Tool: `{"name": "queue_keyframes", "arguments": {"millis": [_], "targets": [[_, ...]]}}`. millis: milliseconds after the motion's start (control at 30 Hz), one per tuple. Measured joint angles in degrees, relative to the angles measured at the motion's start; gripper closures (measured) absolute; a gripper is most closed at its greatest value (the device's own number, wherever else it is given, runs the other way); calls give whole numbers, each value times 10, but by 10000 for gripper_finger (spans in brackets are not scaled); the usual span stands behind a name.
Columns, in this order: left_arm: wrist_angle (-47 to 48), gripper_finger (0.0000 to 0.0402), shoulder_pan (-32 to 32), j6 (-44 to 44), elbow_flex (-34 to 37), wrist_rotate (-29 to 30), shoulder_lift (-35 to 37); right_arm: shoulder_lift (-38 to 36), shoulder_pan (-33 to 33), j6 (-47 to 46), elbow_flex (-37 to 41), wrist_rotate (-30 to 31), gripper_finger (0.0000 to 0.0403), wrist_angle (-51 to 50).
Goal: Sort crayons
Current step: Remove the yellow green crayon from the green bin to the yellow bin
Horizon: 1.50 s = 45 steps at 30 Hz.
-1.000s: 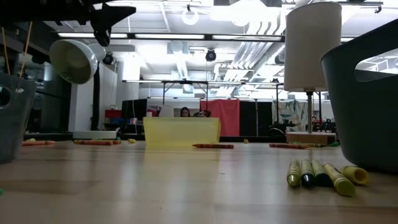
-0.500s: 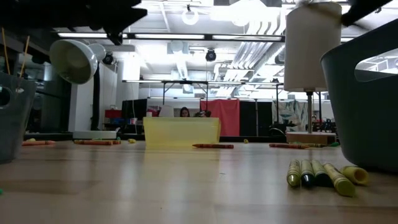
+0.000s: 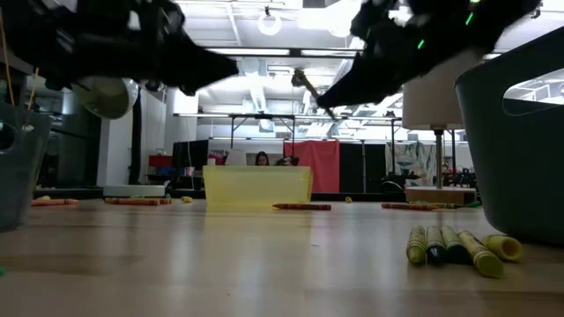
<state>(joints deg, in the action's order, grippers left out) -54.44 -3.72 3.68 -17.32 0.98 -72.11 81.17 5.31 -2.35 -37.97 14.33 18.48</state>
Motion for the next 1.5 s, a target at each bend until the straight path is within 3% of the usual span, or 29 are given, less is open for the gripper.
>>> {"name": "queue_keyframes", "arguments": {"millis": [167,333,600,967,1500], "targets": [[-36,261,-116,-13,0,-106,-31,23,-128,12,83,-145,402,247],[-115,261,-186,-70,0,-174,-78,61,-189,28,77,-207,402,304],[-184,261,-185,-103,0,-204,-133,140,-192,69,20,-215,402,311],[-190,261,-177,-94,0,-224,-119,245,-191,64,-87,-211,402,311],[-165,261,-174,-64,0,-178,-117,254,-164,88,-130,-223,402,317]]}}
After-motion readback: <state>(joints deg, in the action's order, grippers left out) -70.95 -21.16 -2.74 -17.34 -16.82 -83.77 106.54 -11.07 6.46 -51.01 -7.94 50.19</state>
